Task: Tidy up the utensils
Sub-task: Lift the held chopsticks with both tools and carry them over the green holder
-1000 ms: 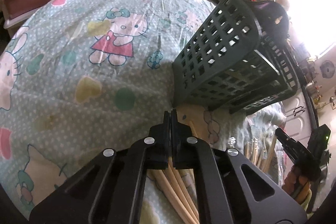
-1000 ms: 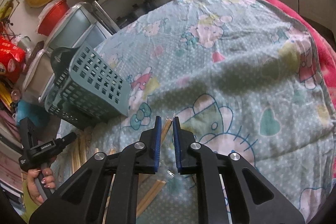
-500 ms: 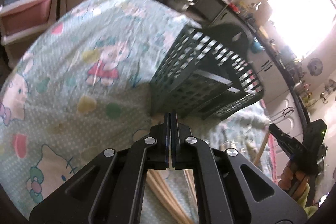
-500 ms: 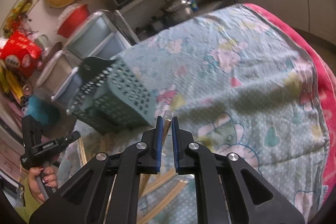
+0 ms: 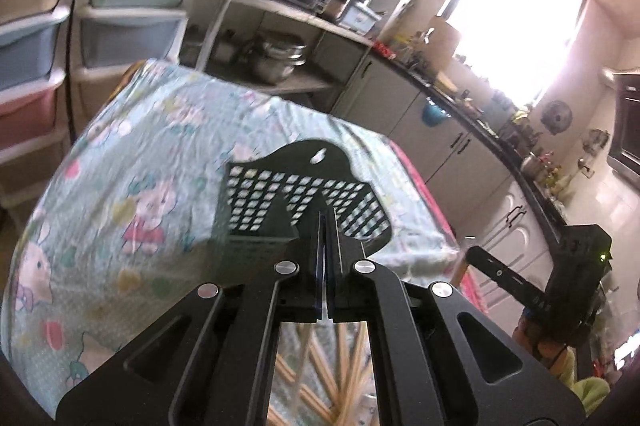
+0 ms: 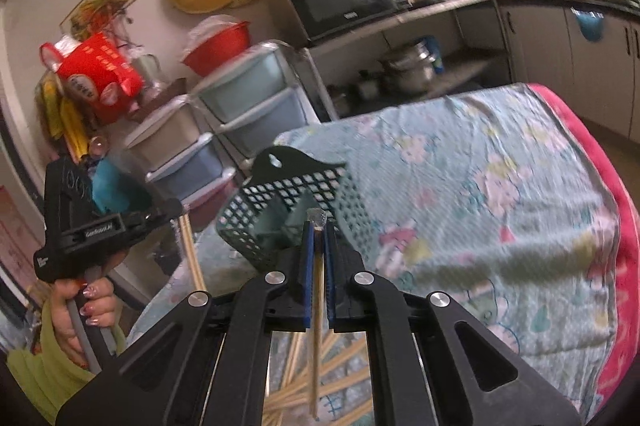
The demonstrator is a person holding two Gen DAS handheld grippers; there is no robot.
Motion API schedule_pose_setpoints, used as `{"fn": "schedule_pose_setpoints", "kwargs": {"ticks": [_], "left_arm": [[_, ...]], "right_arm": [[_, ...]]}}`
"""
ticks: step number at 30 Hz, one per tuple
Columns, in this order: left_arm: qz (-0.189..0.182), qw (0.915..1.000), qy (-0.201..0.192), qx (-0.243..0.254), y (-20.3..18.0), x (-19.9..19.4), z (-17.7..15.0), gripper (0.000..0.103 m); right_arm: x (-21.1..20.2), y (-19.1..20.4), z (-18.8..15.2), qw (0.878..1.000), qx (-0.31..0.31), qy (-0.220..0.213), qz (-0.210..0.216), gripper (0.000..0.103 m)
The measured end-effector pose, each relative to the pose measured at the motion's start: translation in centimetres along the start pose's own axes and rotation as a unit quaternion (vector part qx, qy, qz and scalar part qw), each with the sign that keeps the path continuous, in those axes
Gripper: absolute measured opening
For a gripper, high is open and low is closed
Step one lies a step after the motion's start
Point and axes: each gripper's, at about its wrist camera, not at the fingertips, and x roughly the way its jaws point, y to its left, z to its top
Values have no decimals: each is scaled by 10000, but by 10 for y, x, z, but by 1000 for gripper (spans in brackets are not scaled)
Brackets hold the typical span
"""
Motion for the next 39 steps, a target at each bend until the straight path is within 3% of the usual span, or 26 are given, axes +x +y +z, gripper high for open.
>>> {"fn": "schedule_pose_setpoints", "kwargs": {"ticks": [17, 30, 39], "left_arm": [[-267, 9964, -569, 570, -47, -27, 41, 0], [-247, 9892, -1335, 553, -63, -45, 86, 0], [-167, 9854, -1618, 493, -65, -44, 114, 0]], "right_arm": [[-22, 40, 40, 9952, -662, -710, 90, 5], [-22, 42, 78, 9885, -658, -1364, -43, 5], [-10, 51, 108, 9828, -743, -1684, -177, 5]]}}
